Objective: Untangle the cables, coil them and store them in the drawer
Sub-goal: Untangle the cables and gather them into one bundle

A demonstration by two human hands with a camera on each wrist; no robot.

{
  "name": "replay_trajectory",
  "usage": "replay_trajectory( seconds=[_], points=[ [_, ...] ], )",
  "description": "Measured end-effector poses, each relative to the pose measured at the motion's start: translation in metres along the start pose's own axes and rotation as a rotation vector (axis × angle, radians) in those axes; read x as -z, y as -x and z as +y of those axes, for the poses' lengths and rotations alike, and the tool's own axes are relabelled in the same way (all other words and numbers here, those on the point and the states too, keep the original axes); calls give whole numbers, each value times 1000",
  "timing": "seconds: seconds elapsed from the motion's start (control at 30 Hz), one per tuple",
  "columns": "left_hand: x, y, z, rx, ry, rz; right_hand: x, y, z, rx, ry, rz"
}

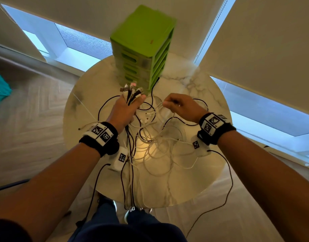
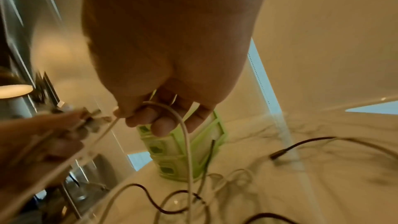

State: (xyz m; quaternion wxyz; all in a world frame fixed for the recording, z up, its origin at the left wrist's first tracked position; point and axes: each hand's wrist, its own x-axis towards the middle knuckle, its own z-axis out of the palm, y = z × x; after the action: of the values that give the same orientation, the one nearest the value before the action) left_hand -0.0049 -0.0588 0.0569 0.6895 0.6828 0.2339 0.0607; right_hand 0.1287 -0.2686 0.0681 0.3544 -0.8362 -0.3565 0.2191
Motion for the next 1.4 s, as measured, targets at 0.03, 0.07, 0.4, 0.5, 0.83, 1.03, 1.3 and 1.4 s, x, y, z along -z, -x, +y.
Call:
replay_trajectory(
  seconds=[0.03,0.07,0.4,0.5,0.83,1.03,1.3,1.4],
  points=[
    [-3,1,-1,-2,-27,-22,-2,-5,-8,12,-11,48],
    [-6,2,-1,2,-44,-37,-5,-9,-15,24,-7,91],
    [0,6,3,32,-161,-78,-13,-17,-33,19,-19,118],
    [2,7,3,34,-115,-115,-16,-13,-34,20,-44,83],
    [-3,8,3,97,9,-137,-23,-12,-33,-29,-162,-85],
    [15,-6,15,103,204,111,-59,18,24,-149,112,-528],
    [26,-6,15,118,343,134,-45,10,23,-130,107,-165],
    [17,2,17,28,64,95,-28,-1,2,-45,3,7]
  ],
)
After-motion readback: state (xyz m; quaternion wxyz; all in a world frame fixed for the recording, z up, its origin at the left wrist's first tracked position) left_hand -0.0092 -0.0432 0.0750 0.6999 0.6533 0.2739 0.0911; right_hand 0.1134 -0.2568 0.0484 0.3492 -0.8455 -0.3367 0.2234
